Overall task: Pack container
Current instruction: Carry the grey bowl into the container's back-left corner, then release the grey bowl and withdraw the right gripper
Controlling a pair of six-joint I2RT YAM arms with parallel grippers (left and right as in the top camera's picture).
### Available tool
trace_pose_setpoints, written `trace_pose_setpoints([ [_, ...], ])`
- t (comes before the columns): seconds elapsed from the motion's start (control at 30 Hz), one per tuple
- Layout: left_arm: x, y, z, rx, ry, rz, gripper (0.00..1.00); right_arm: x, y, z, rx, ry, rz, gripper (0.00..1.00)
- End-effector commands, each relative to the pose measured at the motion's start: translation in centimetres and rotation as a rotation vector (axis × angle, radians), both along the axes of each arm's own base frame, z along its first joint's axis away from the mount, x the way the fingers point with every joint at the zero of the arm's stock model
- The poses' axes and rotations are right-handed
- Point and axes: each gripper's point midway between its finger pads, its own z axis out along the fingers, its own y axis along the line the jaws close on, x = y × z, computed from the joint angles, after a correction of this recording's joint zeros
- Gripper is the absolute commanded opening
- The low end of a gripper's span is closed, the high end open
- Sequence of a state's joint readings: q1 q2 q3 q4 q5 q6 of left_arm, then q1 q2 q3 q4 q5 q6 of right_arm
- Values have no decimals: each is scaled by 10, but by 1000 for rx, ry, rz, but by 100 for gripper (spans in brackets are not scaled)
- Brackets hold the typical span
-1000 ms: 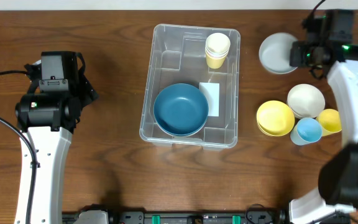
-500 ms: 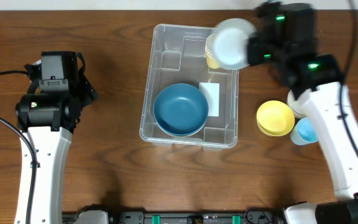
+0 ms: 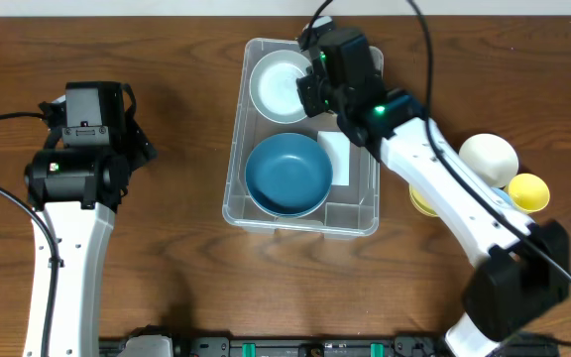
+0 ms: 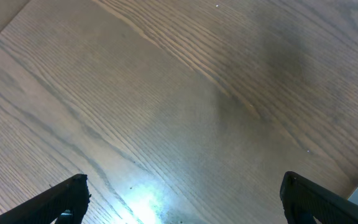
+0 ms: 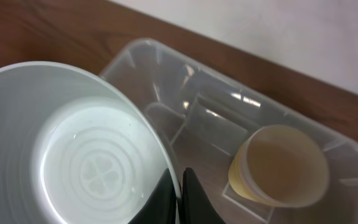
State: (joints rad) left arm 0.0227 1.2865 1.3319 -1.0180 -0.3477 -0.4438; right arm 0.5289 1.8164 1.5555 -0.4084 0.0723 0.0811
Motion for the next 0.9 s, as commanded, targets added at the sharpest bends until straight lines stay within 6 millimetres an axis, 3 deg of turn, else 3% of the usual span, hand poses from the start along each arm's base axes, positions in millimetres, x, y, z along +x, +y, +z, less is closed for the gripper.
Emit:
trace_pose_setpoints([
  [0.0,-2,4,3,20,-2,9,98,11,2,-19,-13,15,-33,3],
  [0.23,-2,4,3,20,-3,9,98,28,-2,-60,-41,54,-58,4],
  [0.43,-2,4,3,20,-2,9,98,31,-2,-90,-69,95,-58,4],
  [0.73,-2,4,3,20,-2,9,98,36,-10,-99,-76,109,-75,6],
  [0.77,-2,4,3,20,-2,9,98,37,-11,-100,-77,110,-76,11],
  [0.83,-2,4,3,20,-2,9,98,36,-11,-100,-76,110,-75,39],
  [0.87,-2,4,3,20,-2,9,98,37,-11,-99,-76,109,-75,47],
])
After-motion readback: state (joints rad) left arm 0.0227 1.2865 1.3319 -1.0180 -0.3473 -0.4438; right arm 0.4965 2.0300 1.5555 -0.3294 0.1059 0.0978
